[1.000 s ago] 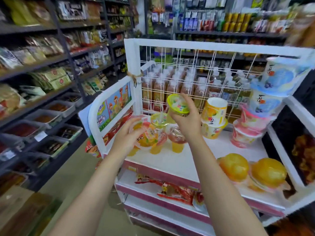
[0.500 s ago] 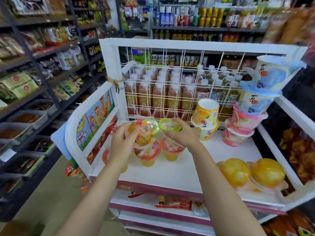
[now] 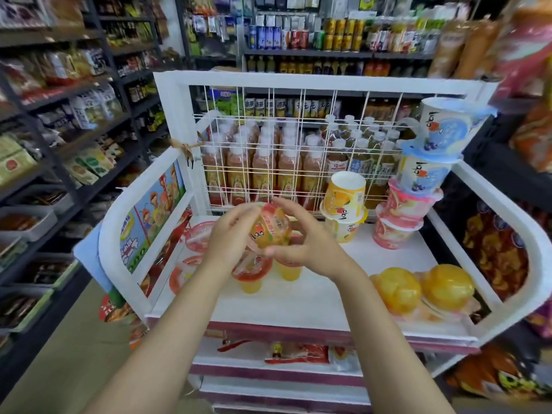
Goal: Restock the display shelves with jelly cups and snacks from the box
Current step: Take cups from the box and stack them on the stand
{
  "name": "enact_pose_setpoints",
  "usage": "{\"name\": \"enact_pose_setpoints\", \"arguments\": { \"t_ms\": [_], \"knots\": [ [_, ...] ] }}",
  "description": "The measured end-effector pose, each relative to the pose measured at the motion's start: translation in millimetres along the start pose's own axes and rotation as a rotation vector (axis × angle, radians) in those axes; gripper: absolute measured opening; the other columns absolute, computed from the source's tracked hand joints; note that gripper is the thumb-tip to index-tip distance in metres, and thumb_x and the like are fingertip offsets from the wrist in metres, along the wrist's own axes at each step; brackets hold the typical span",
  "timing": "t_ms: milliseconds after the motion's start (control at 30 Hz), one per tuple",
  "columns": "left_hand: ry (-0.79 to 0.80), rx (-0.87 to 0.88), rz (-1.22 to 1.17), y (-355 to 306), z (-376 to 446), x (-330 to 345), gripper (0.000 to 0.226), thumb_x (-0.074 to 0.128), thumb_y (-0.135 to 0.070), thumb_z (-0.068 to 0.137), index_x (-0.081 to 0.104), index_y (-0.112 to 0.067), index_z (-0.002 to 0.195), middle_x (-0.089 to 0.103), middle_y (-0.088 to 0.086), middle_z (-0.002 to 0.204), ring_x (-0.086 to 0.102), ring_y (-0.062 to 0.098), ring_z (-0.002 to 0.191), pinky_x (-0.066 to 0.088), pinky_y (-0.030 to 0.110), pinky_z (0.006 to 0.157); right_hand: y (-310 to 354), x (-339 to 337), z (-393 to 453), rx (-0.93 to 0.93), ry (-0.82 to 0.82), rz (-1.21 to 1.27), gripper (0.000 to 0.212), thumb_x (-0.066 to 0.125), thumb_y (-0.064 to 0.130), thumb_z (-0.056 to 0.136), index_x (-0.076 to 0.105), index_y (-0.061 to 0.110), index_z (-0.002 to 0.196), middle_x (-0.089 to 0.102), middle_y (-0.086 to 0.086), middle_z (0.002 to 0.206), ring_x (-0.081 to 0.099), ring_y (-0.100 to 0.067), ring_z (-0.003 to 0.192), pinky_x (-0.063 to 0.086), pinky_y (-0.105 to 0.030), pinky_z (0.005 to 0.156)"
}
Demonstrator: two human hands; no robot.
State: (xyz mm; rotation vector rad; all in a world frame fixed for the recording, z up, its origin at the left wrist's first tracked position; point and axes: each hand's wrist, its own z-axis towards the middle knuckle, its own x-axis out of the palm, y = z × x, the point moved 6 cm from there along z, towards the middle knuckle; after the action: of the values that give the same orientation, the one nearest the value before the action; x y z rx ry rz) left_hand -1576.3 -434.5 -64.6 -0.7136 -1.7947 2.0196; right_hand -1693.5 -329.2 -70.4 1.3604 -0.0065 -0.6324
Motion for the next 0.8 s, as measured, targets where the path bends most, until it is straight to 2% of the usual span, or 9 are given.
{"name": "enact_pose_setpoints", "arguments": {
  "t_ms": [67, 133, 200, 333, 433, 533, 600, 700, 800],
  "knots": [
    [0.063, 0.003, 0.011, -4.8, 1.3, 17.8, 0.015, 0.052, -0.038, 0.101, 0.063, -0.033, 0.111, 0.064, -0.018, 0.099, 0.061, -0.012, 0.077, 0.05, 0.013, 0.062, 2.2, -1.9, -5.4, -0.012, -0.01, -0.061, 0.09, 0.09, 0.036, 0.067, 0.043, 0.037, 0.144, 0.051, 0.015, 0.136, 0.054, -0.003, 0.122, 0.05, -0.028, 0.1],
    [0.097, -0.015, -0.001, -3.3, 0.3, 30.5, 0.021, 0.049, -0.045, 0.101, 0.063, -0.036, 0.113, 0.066, -0.01, 0.102, 0.065, 0.0, 0.087, 0.058, 0.033, 0.08, -0.2, -13.2, -11.9, 0.019, -0.087, -0.069, 0.093, 0.092, 0.037, 0.065, 0.043, 0.035, 0.144, 0.052, 0.015, 0.13, 0.055, -0.002, 0.118, 0.05, -0.026, 0.1],
    [0.163, -0.034, -0.024, 0.8, -3.5, 42.3, 0.024, 0.048, -0.052, 0.099, 0.064, -0.039, 0.111, 0.067, -0.01, 0.108, 0.064, 0.01, 0.104, 0.054, 0.046, 0.095, -5.2, -26.0, -19.7, 0.058, -0.163, -0.134, 0.097, 0.088, 0.049, 0.061, 0.041, 0.034, 0.145, 0.049, 0.008, 0.131, 0.052, -0.01, 0.121, 0.048, -0.033, 0.104],
    [0.223, -0.03, -0.141, 5.8, -12.8, 60.5, 0.019, 0.047, -0.036, 0.104, 0.066, -0.035, 0.106, 0.069, -0.003, 0.103, 0.068, 0.014, 0.097, 0.056, 0.04, 0.089, -8.8, -44.5, -33.0, 0.107, -0.222, -0.288, 0.096, 0.088, 0.04, 0.069, 0.038, 0.027, 0.149, 0.04, 0.001, 0.129, 0.041, -0.007, 0.119, 0.034, -0.019, 0.102],
    [0.326, -0.04, -0.232, 9.2, -18.5, 72.8, 0.028, 0.041, -0.03, 0.107, 0.067, -0.029, 0.118, 0.071, 0.0, 0.115, 0.071, 0.017, 0.101, 0.057, 0.041, 0.086, -5.9, -60.0, -39.8, 0.106, -0.3, -0.398, 0.095, 0.089, 0.042, 0.068, 0.042, 0.02, 0.147, 0.044, -0.002, 0.125, 0.046, -0.01, 0.114, 0.037, -0.019, 0.099],
    [0.294, 0.285, 0.211, 10.4, -18.8, 64.4, 0.035, 0.039, -0.031, 0.107, 0.06, -0.023, 0.133, 0.057, -0.009, 0.137, 0.051, 0.003, 0.126, 0.04, 0.03, 0.108, -14.3, -66.0, -46.2, 0.153, -0.327, -0.482, 0.088, 0.087, 0.042, 0.067, 0.048, 0.017, 0.143, 0.047, -0.003, 0.117, 0.048, -0.012, 0.107, 0.037, -0.018, 0.092],
    [0.242, 0.489, 0.719, 23.6, -18.3, 58.2, 0.046, 0.032, -0.037, 0.104, 0.054, -0.021, 0.141, 0.047, -0.002, 0.15, 0.036, 0.013, 0.141, 0.027, 0.037, 0.118, -23.5, -63.3, -50.9, 0.186, -0.298, -0.52, 0.086, 0.084, 0.049, 0.065, 0.051, 0.018, 0.139, 0.05, -0.004, 0.118, 0.045, -0.008, 0.104, 0.042, -0.019, 0.092],
    [0.28, 0.408, 1.191, 59.2, -17.7, 48.1, 0.054, 0.016, -0.045, 0.105, 0.033, -0.029, 0.154, 0.025, 0.0, 0.164, 0.018, 0.023, 0.152, 0.017, 0.046, 0.121, -27.7, -58.9, -58.2, 0.207, -0.262, -0.504, 0.083, 0.078, 0.054, 0.063, 0.053, 0.019, 0.134, 0.049, -0.004, 0.12, 0.045, -0.005, 0.1, 0.041, -0.007, 0.083],
    [0.265, 0.409, 1.312, 66.0, -21.7, 47.5, 0.063, 0.003, -0.051, 0.099, 0.022, -0.034, 0.157, 0.022, -0.004, 0.165, 0.019, 0.022, 0.151, 0.019, 0.045, 0.117, -22.8, -58.3, -64.8, 0.233, -0.213, -0.545, 0.081, 0.082, 0.04, 0.07, 0.047, 0.018, 0.139, 0.042, -0.001, 0.122, 0.047, -0.01, 0.102, 0.035, -0.008, 0.079]
  ]
}}
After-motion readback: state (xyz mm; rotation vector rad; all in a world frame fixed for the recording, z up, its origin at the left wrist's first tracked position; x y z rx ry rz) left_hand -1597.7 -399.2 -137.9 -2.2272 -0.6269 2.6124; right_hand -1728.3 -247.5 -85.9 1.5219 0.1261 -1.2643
